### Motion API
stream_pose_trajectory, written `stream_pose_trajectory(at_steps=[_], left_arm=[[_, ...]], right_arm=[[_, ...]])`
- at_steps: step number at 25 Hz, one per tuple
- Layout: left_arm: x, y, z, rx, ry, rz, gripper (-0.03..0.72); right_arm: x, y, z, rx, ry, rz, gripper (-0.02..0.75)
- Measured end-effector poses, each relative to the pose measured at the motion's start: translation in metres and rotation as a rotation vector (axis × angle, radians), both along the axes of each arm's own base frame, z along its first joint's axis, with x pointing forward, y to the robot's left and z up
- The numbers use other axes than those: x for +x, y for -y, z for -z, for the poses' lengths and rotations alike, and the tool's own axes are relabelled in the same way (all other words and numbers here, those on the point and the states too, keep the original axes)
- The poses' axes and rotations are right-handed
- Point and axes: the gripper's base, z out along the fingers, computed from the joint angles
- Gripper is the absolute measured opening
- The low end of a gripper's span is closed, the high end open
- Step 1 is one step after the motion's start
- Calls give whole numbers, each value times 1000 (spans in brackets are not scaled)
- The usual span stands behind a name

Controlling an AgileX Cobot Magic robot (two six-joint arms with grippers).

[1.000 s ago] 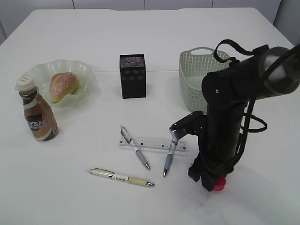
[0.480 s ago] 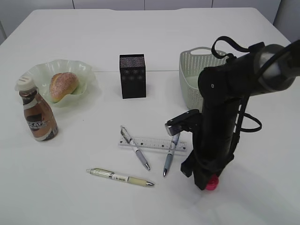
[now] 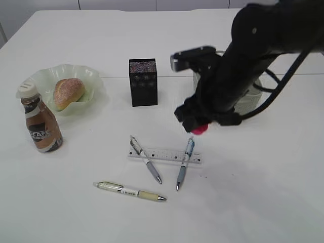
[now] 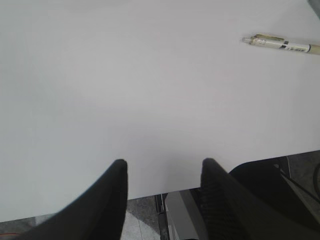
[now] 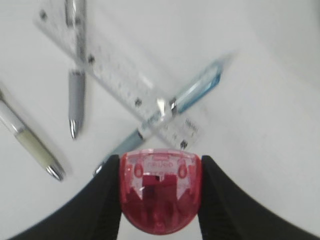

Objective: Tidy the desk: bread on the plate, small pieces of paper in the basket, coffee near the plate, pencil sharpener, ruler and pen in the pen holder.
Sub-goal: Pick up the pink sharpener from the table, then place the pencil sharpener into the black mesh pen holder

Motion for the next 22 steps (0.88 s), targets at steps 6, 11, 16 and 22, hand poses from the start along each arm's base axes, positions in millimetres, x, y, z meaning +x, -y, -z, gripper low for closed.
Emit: stream_pose_trajectory(at_steps=[6,11,16,22], left_arm=[[0,1,0,-6,-1,0,353],[0,1,0,-8,-1,0,353],[0,1,0,-6,-1,0,353],[0,-1,0,8,1,0,353]], right_arm=[[9,2,-67,133,424,18,303],[27,-1,-83,212,691,34,303],[49,-10,-57,231,806,24,303],[76,-10,-32,288,998,49,303]])
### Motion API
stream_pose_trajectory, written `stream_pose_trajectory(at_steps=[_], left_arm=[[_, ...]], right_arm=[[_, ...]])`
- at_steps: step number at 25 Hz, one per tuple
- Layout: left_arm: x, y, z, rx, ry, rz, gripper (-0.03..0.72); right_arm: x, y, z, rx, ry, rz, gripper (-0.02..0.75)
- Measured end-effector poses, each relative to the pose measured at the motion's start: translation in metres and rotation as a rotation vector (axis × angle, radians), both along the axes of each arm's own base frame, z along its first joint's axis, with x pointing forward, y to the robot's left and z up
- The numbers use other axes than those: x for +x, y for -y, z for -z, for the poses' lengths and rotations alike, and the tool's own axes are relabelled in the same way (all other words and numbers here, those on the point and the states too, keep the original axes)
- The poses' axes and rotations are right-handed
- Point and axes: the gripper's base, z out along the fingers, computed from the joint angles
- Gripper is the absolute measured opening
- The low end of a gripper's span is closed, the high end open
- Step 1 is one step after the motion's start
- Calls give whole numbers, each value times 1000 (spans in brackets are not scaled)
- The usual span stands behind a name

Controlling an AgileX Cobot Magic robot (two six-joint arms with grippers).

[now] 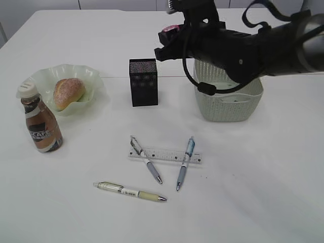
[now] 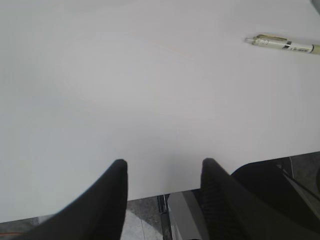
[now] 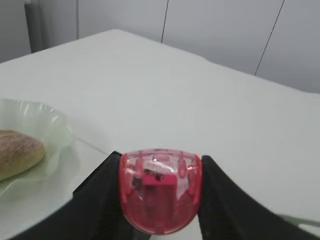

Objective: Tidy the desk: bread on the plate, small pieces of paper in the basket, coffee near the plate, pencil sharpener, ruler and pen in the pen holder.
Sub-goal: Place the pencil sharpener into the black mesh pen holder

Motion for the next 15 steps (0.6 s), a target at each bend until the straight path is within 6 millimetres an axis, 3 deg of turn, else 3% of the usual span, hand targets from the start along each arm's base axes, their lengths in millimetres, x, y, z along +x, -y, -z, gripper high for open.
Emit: stream_pose_trajectory(at_steps=[8,15], left_arm=[[0,-1,0,16,2,-1,353],[1,-5,0,59,7,-2,353]], right_arm=[[33,-4,30,46,97,17,303],[62,-16,36,69,99,15,303]])
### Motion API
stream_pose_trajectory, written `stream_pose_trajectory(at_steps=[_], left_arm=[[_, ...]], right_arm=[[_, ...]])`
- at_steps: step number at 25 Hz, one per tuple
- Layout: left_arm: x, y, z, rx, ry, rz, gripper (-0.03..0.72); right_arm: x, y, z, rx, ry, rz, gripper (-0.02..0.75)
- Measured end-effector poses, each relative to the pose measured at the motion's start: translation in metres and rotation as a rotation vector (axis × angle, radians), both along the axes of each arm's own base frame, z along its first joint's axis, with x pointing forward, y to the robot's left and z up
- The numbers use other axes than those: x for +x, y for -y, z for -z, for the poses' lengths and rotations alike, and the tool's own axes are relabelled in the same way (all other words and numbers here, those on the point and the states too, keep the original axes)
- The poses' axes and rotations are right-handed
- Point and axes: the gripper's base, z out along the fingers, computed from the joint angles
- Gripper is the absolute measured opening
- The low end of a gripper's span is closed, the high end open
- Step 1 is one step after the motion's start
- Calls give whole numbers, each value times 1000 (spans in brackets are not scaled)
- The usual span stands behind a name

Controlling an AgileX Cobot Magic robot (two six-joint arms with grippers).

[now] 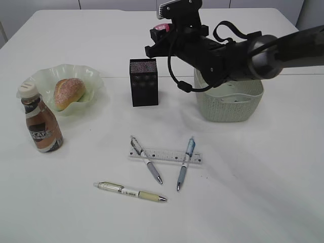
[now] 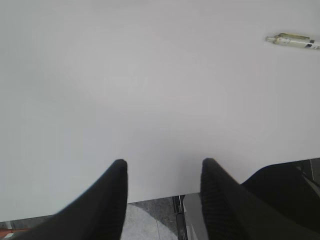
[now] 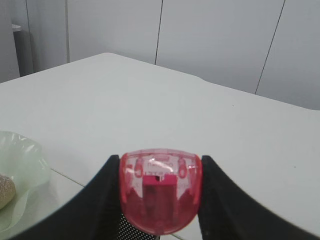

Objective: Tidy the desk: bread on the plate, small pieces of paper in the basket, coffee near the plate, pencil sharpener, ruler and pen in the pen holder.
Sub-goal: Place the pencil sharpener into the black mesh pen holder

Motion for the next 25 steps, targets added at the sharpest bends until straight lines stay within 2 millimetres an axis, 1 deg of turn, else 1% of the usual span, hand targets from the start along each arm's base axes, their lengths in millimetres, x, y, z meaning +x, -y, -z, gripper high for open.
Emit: stream_pose_trajectory(at_steps=[1,7,11,17,22,25], left_arm=[[0,0,0,0,0,0,353],[0,-1,0,14,2,-1,353],[0,-1,0,15,6,-1,353],[0,-1,0,15,6,-1,353],[1,-1,0,16,7,-1,353],[1,-1,0,16,7,-1,353]], right_arm=[[3,-1,0,9,0,1,303],[17,-10,18,66,-61,-23,303],[22,-16,21,82,-66,-60,303],[25,-19,32,49,-80,-79,303],[27,-20,25,53,-59,-82,303],[30,-21,27,65,-56,-82,303]])
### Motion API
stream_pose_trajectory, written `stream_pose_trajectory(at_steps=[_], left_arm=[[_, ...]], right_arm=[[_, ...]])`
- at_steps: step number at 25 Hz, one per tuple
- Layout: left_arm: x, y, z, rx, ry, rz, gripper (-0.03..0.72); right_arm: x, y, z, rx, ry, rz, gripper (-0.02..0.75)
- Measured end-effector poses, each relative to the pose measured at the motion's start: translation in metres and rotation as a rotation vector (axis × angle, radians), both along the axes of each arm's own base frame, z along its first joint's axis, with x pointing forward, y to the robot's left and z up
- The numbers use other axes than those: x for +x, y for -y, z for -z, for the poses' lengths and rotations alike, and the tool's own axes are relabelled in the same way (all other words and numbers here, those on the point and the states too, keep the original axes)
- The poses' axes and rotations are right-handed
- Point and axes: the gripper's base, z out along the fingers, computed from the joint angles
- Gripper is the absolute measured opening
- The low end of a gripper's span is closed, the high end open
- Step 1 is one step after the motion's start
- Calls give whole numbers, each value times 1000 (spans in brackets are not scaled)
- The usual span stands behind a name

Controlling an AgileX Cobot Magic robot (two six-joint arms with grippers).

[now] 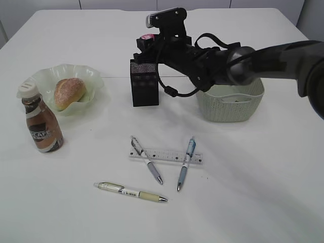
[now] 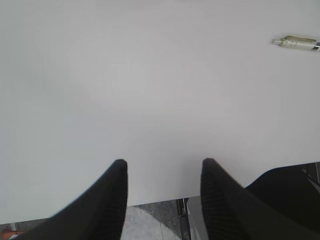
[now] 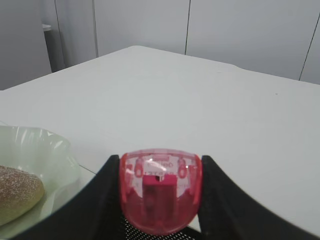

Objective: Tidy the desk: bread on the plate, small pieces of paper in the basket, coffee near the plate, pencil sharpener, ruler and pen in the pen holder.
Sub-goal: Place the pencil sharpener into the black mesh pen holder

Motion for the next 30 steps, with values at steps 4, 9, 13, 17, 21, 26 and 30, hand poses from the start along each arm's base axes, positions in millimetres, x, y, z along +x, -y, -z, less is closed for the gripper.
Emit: stream_pose_trajectory(at_steps=[4,9,13,17,21,26,30], left_arm=[[0,0,0,0,0,0,353],[0,0,0,0,2,0,353],[0,0,0,0,2,0,353],[0,0,0,0,4,0,353],[0,0,0,-1,6,0,353],[0,0,0,-1,6,0,353],[0,0,0,-1,6,0,353]], right_arm=[[2,-1,10,-6,-14,-4,303],[3,-2,17,-11,-23,-6,303],[3,-2,26,-16,-38,-6,303],[4,-2,26,-15,-38,-5,303],[4,-2,25,6,-48,-3,303],[4,-2,27,18,-78,6,304],[4,-1,30,32,-118,19,305]])
